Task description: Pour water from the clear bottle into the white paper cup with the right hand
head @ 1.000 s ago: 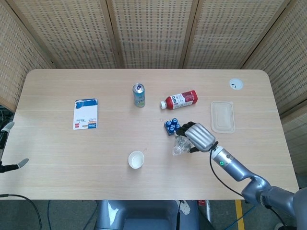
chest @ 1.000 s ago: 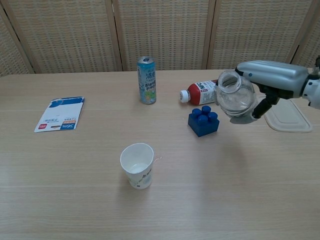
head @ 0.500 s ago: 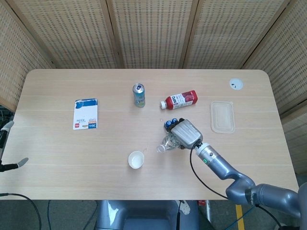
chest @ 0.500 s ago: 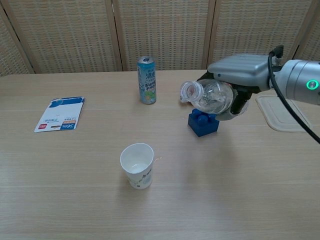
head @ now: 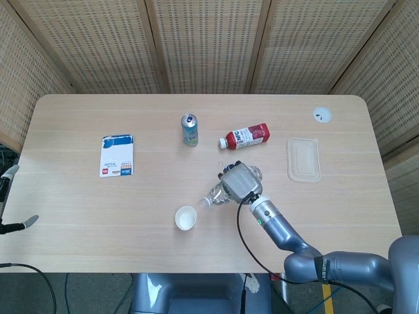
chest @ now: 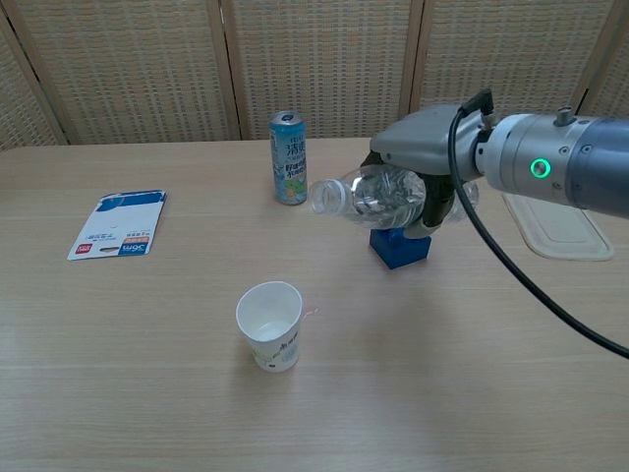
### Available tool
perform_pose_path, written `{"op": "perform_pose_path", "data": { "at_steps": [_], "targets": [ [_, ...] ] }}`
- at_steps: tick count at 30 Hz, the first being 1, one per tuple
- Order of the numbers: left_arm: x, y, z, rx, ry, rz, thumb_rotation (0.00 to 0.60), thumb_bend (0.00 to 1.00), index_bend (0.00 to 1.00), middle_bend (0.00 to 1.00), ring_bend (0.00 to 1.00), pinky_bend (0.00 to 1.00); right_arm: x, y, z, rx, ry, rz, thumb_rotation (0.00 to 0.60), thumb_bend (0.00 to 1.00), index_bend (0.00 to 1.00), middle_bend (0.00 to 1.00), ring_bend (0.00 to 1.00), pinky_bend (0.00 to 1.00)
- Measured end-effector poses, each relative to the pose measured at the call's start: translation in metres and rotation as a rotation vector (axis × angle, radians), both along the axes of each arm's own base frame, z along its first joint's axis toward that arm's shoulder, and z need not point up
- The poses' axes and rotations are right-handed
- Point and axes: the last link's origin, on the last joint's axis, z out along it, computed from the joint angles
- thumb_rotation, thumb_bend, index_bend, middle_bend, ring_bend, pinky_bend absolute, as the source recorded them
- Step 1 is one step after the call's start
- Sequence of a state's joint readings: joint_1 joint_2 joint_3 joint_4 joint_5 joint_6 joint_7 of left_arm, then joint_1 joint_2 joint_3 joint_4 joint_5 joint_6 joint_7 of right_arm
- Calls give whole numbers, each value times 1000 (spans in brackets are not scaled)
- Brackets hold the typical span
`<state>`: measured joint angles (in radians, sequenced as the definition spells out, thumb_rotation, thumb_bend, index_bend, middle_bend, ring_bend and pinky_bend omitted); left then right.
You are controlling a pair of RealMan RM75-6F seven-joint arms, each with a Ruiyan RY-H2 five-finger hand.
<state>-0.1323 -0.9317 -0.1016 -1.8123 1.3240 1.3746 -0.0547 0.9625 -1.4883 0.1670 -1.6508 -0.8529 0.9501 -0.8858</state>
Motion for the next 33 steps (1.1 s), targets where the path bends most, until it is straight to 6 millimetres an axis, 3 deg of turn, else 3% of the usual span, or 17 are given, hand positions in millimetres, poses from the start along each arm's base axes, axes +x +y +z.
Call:
{"op": "perform_pose_path", "data": {
  "at_steps": [33],
  "targets": [
    [-2,2,2,-9,-12,5,600,129,0,0,0,0,24,9,-43,-71,89,46,600,851,594,591,607,800]
  ]
}}
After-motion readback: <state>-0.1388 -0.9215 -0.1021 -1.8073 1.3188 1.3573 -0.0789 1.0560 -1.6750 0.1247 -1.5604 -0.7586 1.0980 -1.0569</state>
